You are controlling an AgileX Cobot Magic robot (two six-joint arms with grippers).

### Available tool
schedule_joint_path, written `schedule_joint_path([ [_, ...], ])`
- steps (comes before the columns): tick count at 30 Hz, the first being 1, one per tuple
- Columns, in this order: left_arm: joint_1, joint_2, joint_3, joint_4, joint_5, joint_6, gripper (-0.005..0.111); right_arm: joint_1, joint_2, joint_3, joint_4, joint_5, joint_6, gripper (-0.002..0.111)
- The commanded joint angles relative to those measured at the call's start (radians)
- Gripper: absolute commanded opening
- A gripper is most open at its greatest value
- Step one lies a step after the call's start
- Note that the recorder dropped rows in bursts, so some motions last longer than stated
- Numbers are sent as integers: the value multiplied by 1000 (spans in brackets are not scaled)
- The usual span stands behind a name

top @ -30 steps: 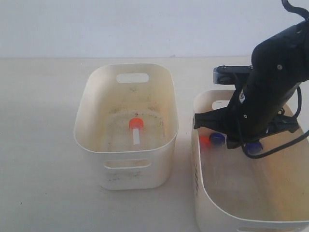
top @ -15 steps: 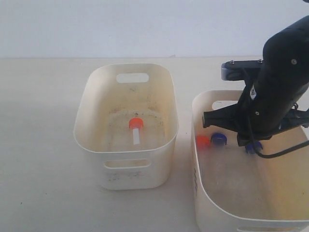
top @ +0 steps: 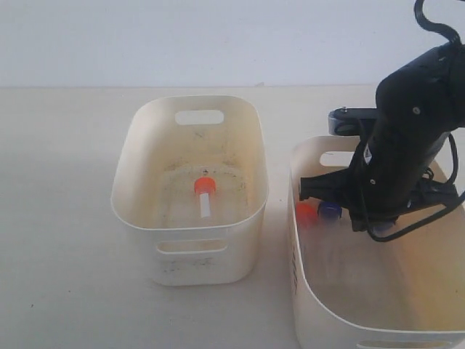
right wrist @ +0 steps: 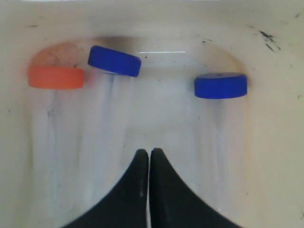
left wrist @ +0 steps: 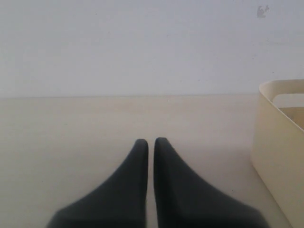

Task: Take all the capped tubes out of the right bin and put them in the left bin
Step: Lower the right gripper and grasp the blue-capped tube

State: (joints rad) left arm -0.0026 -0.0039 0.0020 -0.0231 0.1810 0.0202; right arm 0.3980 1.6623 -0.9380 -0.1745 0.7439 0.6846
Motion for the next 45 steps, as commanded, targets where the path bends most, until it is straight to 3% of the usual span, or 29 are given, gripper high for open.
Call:
schedule_joint_path([
  [1,-7,4,-2,-3,-7,-4,4,-5,17,3,-13,-29,8,1],
  [4,-7,4,-2,-3,-7,-4,4,-5,34,3,-11,-43,9,13],
  [9,-7,4,-2,-3,-7,-4,4,-5,44,3,12,-94,14,46],
  [17,-7,4,-2,-3,-7,-4,4,-5,46,3,41,-135,11,51],
  [22,-7,4,-2,-3,-7,-4,4,-5,46,3,42,-133,8,69],
  [43,-7,4,-2,-3,-7,-4,4,-5,171,3,80,-137,-21,70],
  [45,-7,4,-2,-3,-7,-4,4,-5,185,3,77,-124,-21,64],
])
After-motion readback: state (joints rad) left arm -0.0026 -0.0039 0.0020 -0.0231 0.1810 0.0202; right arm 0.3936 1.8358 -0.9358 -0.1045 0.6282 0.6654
